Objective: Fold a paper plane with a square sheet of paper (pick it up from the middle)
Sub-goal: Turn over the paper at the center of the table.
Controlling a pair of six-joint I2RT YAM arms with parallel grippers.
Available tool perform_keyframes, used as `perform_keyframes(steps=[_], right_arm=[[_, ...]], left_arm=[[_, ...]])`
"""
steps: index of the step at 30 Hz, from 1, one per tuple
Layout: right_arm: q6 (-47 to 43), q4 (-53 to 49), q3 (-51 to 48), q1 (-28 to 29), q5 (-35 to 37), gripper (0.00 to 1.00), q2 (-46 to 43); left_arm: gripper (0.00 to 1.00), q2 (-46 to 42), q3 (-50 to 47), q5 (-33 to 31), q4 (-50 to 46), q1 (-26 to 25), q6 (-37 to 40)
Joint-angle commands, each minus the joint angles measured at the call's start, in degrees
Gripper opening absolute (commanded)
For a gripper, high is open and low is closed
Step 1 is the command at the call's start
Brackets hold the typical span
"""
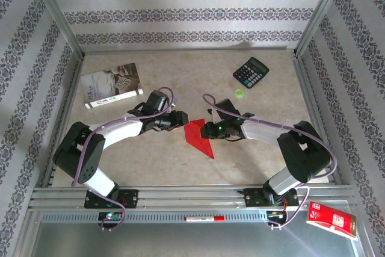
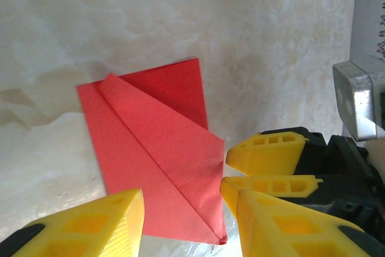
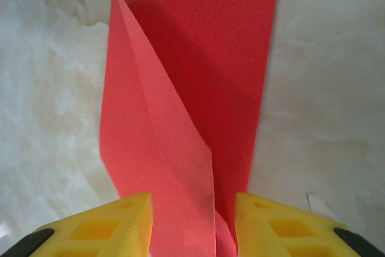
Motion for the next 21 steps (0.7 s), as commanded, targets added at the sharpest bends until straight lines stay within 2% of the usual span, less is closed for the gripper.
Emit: perform_keyframes(steps=[1, 10, 13, 16, 17, 19, 21], right_arm=[[-2.74, -0.65, 2.0, 0.74, 0.09, 0.4, 2.24], [-2.0, 1.03, 3.5, 1.44, -2.07, 0.23, 5.71], [-1.85, 1.46, 3.82, 1.37, -2.66, 0.14, 6.38], [-1.77, 1.14, 3.79, 1.11, -3.17, 0.01, 5.37], [-1.99, 0.5, 3.87, 0.82, -2.95, 0.0, 4.3], [-2.86, -2.37, 4.31, 0.09, -0.58, 0.0, 1.35], [-5.22, -9.09, 6.02, -0.32, 6.06, 0.0, -2.8]], left_arm=[[0.44, -2.02, -0.91, -0.21, -1.6, 1.14, 1.38], [0.44, -1.93, -1.61, 0.63, -2.03, 2.41, 1.65], [0.44, -2.06, -1.75, 0.82, -2.07, 2.58, 1.68], [0.44, -2.08, -1.8, 1.09, -2.3, 2.77, 1.48], [0.44, -2.28, -1.84, 1.11, -2.37, 2.79, 1.35], [0.44, -2.89, -2.04, 1.5, -2.38, 3.28, 1.09], [0.44, -4.44, -2.65, 1.49, -2.42, 4.03, 0.98]])
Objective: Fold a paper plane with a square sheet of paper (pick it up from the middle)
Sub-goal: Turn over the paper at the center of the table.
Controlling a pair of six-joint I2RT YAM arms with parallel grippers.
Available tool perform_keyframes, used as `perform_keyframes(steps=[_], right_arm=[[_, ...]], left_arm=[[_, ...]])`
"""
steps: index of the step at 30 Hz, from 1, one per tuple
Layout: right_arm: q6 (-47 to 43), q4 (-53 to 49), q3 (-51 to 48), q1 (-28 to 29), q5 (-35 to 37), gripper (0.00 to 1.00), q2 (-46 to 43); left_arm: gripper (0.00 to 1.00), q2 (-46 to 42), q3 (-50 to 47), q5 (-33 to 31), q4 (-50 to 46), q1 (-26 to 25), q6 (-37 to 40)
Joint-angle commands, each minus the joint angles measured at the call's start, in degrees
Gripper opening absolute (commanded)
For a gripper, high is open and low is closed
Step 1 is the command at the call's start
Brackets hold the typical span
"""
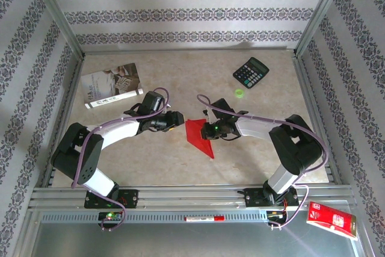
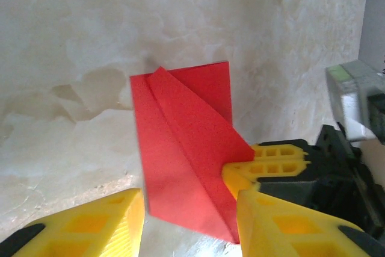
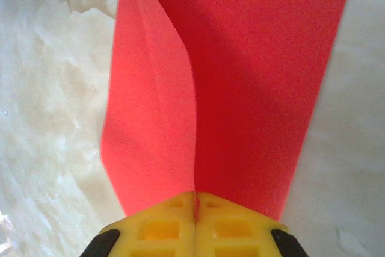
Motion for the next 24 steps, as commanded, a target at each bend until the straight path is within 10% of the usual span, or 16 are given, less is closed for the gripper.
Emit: perform_keyframes(steps=[1, 13, 24], right_arm=[[-4.42, -10.97, 4.42, -0.61, 11.02, 0.0, -7.69], [-4.68, -47.53, 20.82, 12.4, 67.57, 0.0, -8.47], [11.85, -54.51, 29.81, 26.09, 67.76, 0.0, 16.4]], left_arm=[[0.44, -4.15, -1.3, 0.66, -1.81, 1.79, 0.62], [0.46, -13.77, -3.25, -2.74, -9.73, 10.27, 4.2], [0.47, -16.71, -2.25, -4.37, -14.4, 18.84, 5.89]])
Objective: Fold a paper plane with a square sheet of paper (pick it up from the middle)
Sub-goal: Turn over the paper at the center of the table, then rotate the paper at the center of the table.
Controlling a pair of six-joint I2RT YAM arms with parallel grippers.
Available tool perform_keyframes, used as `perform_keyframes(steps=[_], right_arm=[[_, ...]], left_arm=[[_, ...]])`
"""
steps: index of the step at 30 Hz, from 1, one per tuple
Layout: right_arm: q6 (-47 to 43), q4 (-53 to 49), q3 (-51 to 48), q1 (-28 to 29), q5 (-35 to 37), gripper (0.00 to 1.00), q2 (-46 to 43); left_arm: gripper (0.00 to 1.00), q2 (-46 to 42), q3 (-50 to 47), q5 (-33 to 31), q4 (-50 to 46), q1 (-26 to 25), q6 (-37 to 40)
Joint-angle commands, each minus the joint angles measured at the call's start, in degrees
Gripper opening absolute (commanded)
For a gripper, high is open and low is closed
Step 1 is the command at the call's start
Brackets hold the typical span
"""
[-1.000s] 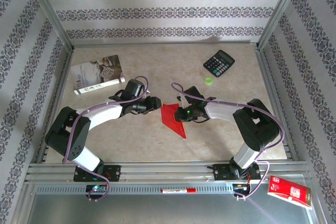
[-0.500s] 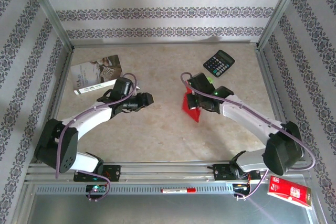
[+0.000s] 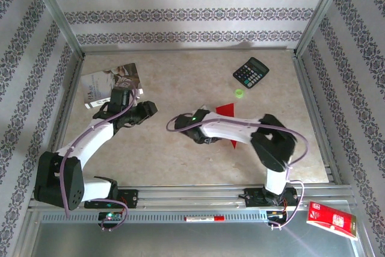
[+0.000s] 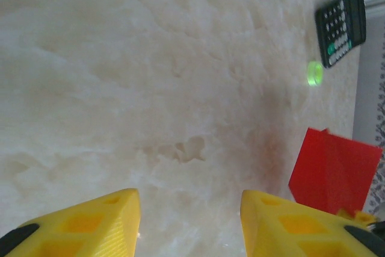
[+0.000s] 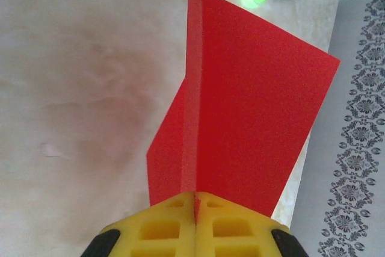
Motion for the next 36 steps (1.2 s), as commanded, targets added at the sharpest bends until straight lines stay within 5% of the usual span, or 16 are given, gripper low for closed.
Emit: perform_keyframes(steps=[1, 6, 12, 19, 24, 29, 36], right_arm=[[6.22, -2.91, 4.25, 3.43, -0.6, 0.0, 4.26], [7.39, 0.81, 9.57, 6.38, -6.92, 0.02, 11.15], [6.18, 5.99, 16.13, 7.38, -13.08, 0.15, 14.57], [3.79, 16.87, 10.9, 6.52, -25.47, 0.26, 1.06], [3.36, 30.93, -11.57, -2.84, -40.81, 0.28, -18.17], [4.33, 45.72, -27.86, -15.89, -55.44, 0.23, -25.34], [5.75, 47.69, -32.29, -18.69, -53.99, 0.19, -23.83]], left_arm=[[0.47, -1.76, 0.7, -1.04, -4.24, 2.71, 2.18], [0.48, -3.51, 1.56, -1.43, -6.65, 6.02, 2.33], [0.5, -5.12, 2.55, -1.53, -9.62, 6.53, 3.55], [0.51, -9.56, -3.3, 5.91, -4.98, 5.72, -2.78], [0.44, -10.9, -6.78, 3.05, 2.94, -9.18, -11.17], [0.32, 0.98, -2.27, 1.07, 12.74, -25.17, -14.49], [0.18, 17.72, 4.71, 3.26, 16.97, -29.13, -14.19]])
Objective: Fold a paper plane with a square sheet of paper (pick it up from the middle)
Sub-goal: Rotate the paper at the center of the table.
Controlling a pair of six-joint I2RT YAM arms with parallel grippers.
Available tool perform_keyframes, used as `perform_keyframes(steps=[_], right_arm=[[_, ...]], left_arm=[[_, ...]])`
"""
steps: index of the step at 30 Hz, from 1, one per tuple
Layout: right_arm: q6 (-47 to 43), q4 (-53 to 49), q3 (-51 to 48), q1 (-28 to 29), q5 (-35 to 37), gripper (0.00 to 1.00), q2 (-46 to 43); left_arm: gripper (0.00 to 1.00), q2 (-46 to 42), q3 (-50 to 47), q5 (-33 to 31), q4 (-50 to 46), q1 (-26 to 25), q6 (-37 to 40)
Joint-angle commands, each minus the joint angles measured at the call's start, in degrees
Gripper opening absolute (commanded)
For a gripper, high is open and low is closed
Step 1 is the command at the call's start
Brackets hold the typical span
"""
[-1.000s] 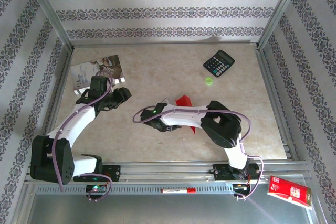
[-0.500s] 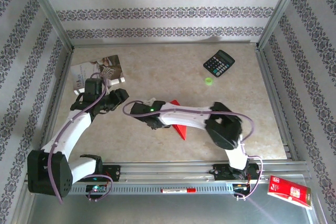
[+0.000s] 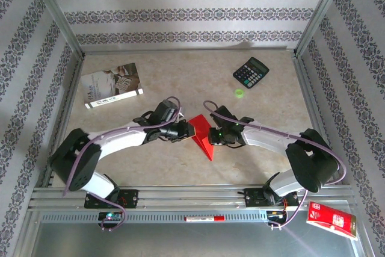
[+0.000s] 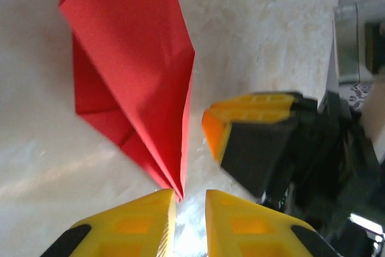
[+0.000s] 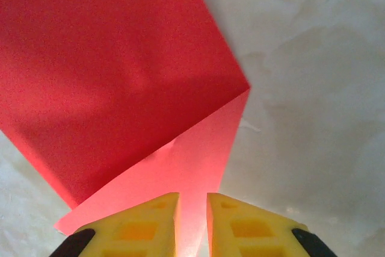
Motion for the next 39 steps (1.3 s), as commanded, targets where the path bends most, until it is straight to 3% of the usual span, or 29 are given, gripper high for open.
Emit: perform_keyframes(steps=[1, 9, 19, 24, 27, 31, 35, 39], right_arm=[[1.43, 4.26, -1.51, -0.74, -1.66, 0.19, -0.56], [6.27, 9.43, -4.69, 0.97, -5.89, 0.17, 1.77], [17.92, 19.95, -4.29, 8.33, -5.86, 0.2, 3.73], [15.93, 17.27, -8.1, 4.03, -6.0, 0.27, -5.22], [13.48, 14.8, -11.26, -1.24, -8.26, 0.3, -10.8], [10.26, 10.5, -12.25, -7.05, -9.6, 0.32, -14.42], [8.06, 8.85, -10.85, -9.39, -9.71, 0.33, -14.04], [7.66, 9.09, -10.22, -9.83, -10.19, 0.33, -11.89]], left_arm=[[0.17, 5.14, 3.15, 2.02, 5.24, 0.05, -0.3], [0.12, 16.87, 9.67, 7.02, 0.75, 3.44, 6.52], [0.13, 24.76, 18.84, 13.98, -8.69, 10.65, 18.46], [0.21, 17.01, 16.03, 14.47, -7.47, 11.56, 18.01], [0.25, 8.21, 8.26, 12.68, -3.67, 11.05, 13.54], [0.16, -0.72, 0.52, 8.69, -2.55, 6.25, 8.45], [0.08, 1.69, 0.91, 10.04, -1.75, 1.24, 6.71], [0.06, 6.9, 3.79, 10.41, -3.54, 0.22, 8.81]])
